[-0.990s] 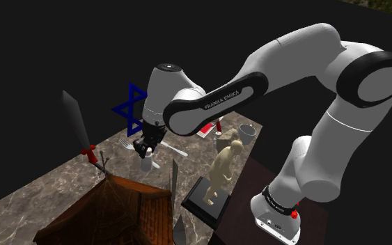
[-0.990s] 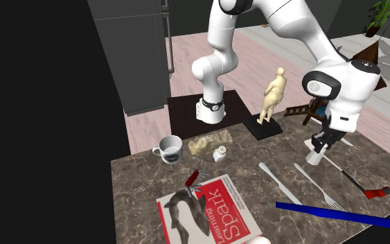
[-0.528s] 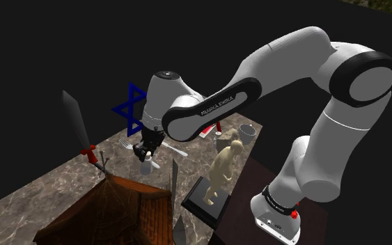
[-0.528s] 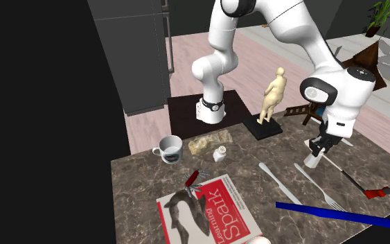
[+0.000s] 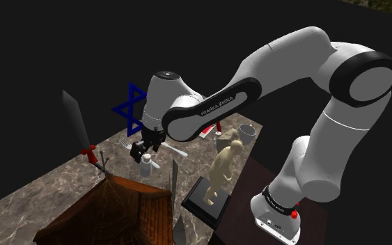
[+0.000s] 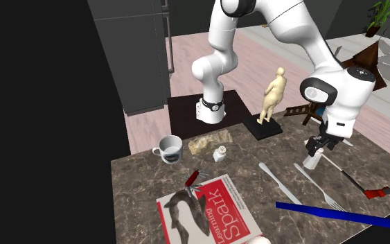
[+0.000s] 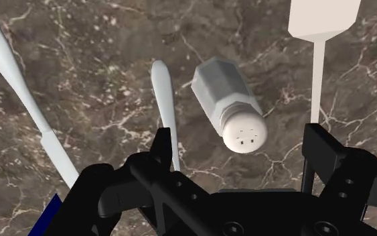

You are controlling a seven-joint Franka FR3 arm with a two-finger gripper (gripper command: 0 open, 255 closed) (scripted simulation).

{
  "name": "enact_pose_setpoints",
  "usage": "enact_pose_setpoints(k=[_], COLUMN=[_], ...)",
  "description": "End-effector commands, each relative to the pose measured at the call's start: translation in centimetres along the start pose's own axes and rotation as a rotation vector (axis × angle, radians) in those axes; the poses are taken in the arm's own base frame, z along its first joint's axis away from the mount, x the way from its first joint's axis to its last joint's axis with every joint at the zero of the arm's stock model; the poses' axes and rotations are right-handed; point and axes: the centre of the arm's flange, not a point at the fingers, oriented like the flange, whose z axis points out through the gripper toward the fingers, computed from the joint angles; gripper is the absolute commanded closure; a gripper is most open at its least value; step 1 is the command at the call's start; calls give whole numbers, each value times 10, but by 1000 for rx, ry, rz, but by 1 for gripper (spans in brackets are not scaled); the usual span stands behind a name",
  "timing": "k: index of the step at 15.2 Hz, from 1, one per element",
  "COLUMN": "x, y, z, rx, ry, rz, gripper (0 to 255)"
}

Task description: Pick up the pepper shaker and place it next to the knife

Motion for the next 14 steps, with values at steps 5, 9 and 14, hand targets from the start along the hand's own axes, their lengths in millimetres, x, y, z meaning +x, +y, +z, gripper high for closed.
enact_pose_setpoints(k=[5,9,14], x=[0,0,0], y=[0,0,0], z=[-40,-50,-50], rx=[0,0,0], ry=[0,0,0], rz=[0,0,0], gripper=[0,0,0])
